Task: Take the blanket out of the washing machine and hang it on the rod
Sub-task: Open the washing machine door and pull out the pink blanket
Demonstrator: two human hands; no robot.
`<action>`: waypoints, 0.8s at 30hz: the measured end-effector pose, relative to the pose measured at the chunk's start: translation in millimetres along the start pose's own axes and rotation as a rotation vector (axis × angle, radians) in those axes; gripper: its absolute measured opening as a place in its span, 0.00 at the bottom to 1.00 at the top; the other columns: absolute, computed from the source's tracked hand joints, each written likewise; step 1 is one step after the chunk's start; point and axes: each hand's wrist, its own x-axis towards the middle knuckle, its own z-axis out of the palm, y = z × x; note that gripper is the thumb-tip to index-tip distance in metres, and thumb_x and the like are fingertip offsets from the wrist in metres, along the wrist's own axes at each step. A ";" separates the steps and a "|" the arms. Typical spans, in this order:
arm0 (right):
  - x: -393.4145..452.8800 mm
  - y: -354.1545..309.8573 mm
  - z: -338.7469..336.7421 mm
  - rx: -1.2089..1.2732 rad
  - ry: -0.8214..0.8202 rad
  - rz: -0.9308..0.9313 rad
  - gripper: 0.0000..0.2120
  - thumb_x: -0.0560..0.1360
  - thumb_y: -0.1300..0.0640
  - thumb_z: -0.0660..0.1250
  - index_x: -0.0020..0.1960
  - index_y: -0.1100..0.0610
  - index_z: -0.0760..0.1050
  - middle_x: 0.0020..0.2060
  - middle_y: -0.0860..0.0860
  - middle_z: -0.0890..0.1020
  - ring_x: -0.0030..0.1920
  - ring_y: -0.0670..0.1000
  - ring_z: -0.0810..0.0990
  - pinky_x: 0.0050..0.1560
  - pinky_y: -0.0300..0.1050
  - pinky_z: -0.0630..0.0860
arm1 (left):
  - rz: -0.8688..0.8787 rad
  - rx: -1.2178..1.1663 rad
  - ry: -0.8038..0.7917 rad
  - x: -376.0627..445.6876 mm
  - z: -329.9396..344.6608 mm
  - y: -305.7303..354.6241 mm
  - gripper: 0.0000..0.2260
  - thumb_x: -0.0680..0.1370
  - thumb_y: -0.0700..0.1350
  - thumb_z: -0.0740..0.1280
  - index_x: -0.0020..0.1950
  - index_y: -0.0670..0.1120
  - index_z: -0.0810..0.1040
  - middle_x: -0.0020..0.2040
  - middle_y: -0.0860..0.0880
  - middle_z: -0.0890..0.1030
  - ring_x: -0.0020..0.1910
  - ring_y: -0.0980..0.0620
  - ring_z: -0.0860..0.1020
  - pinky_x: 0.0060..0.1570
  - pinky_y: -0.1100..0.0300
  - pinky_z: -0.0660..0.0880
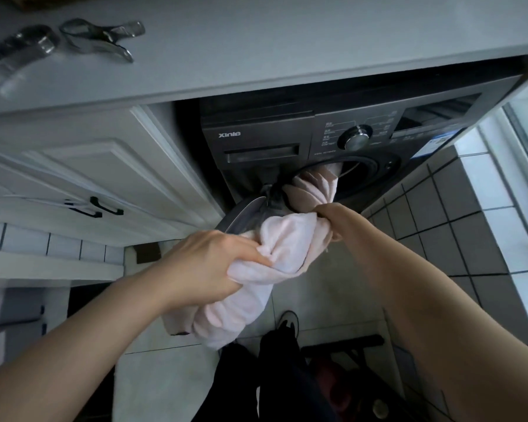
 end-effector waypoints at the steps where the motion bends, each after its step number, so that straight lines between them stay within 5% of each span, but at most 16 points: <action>1: 5.0 7.0 -7.2 0.023 0.101 -0.026 0.07 0.76 0.55 0.64 0.46 0.59 0.70 0.38 0.55 0.74 0.39 0.53 0.75 0.32 0.42 0.70 | -0.039 -0.018 -0.018 4.0 1.1 -5.0 0.23 0.69 0.51 0.57 0.57 0.76 0.70 0.54 0.67 0.79 0.52 0.57 0.80 0.47 0.57 0.77; 4: 15.9 26.0 -29.5 -0.121 0.329 -0.226 0.09 0.74 0.56 0.64 0.49 0.62 0.72 0.44 0.56 0.75 0.46 0.58 0.76 0.42 0.46 0.71 | -0.129 -0.128 -0.015 16.1 10.2 -21.8 0.24 0.64 0.53 0.55 0.53 0.78 0.72 0.51 0.62 0.81 0.51 0.57 0.79 0.49 0.54 0.77; 11: -6.5 59.8 -55.9 -0.686 0.526 -0.809 0.11 0.72 0.58 0.64 0.53 0.61 0.71 0.49 0.57 0.72 0.42 0.64 0.76 0.37 0.49 0.67 | -0.185 -0.163 0.044 45.9 33.9 -26.9 0.26 0.64 0.46 0.57 0.55 0.73 0.72 0.42 0.64 0.74 0.44 0.55 0.77 0.42 0.56 0.75; 15: -32.3 69.6 -67.9 -0.706 0.598 -1.125 0.18 0.71 0.52 0.56 0.53 0.62 0.74 0.44 0.57 0.74 0.37 0.60 0.74 0.32 0.46 0.64 | -0.205 -0.096 0.058 61.6 44.9 -27.3 0.21 0.69 0.44 0.64 0.55 0.66 0.76 0.46 0.61 0.74 0.47 0.54 0.77 0.43 0.55 0.75; 19: -45.8 73.7 -79.8 -0.865 0.642 -1.355 0.19 0.72 0.53 0.59 0.59 0.59 0.75 0.46 0.53 0.77 0.41 0.58 0.75 0.37 0.51 0.74 | -0.180 -0.079 0.054 69.6 48.9 -18.8 0.19 0.69 0.46 0.66 0.57 0.62 0.76 0.54 0.63 0.72 0.49 0.55 0.77 0.43 0.54 0.75; 24: -50.3 68.0 -85.7 -1.079 0.612 -1.370 0.25 0.71 0.56 0.67 0.67 0.55 0.69 0.52 0.51 0.77 0.48 0.56 0.76 0.46 0.49 0.74 | -0.096 0.003 0.008 71.5 38.4 10.0 0.36 0.68 0.45 0.69 0.71 0.64 0.56 0.72 0.67 0.59 0.44 0.53 0.77 0.37 0.59 0.70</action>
